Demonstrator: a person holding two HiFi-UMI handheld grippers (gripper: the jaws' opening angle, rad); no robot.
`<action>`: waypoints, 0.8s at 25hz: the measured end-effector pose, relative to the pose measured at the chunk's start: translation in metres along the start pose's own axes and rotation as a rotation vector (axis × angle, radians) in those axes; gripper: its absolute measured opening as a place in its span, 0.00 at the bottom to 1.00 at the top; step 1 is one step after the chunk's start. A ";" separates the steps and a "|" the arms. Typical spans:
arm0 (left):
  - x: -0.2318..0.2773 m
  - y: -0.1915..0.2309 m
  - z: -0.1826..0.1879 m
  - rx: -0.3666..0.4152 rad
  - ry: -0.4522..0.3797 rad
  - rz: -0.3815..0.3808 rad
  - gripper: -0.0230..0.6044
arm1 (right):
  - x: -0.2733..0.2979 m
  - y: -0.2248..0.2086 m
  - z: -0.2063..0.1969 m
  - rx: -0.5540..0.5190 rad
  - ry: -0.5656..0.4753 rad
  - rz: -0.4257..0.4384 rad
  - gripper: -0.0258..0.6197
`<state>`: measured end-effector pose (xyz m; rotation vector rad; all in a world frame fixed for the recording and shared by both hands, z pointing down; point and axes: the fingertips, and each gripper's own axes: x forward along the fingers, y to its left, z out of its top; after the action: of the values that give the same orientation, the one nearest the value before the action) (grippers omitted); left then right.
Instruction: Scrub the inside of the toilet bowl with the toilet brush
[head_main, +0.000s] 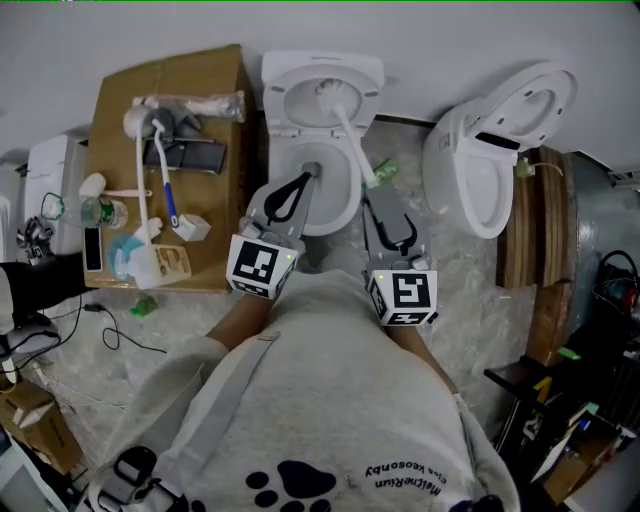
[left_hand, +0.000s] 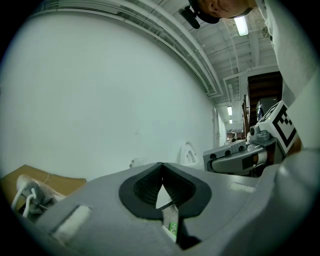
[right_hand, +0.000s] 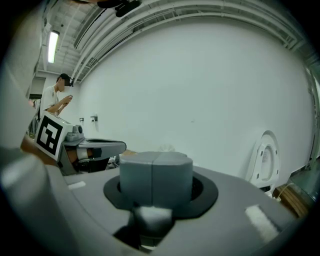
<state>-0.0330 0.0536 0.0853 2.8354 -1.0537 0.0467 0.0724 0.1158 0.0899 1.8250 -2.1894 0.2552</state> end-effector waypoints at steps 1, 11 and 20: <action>0.002 0.001 -0.002 0.000 0.006 0.001 0.03 | 0.002 -0.002 -0.001 0.003 0.004 0.003 0.28; 0.036 0.019 -0.002 -0.007 0.046 0.043 0.03 | 0.036 -0.018 -0.009 0.001 0.080 0.081 0.28; 0.050 0.024 -0.030 -0.051 0.087 0.068 0.03 | 0.054 -0.023 -0.038 0.038 0.182 0.142 0.28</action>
<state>-0.0104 0.0062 0.1207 2.7246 -1.1162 0.1453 0.0897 0.0730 0.1422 1.5973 -2.2016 0.4751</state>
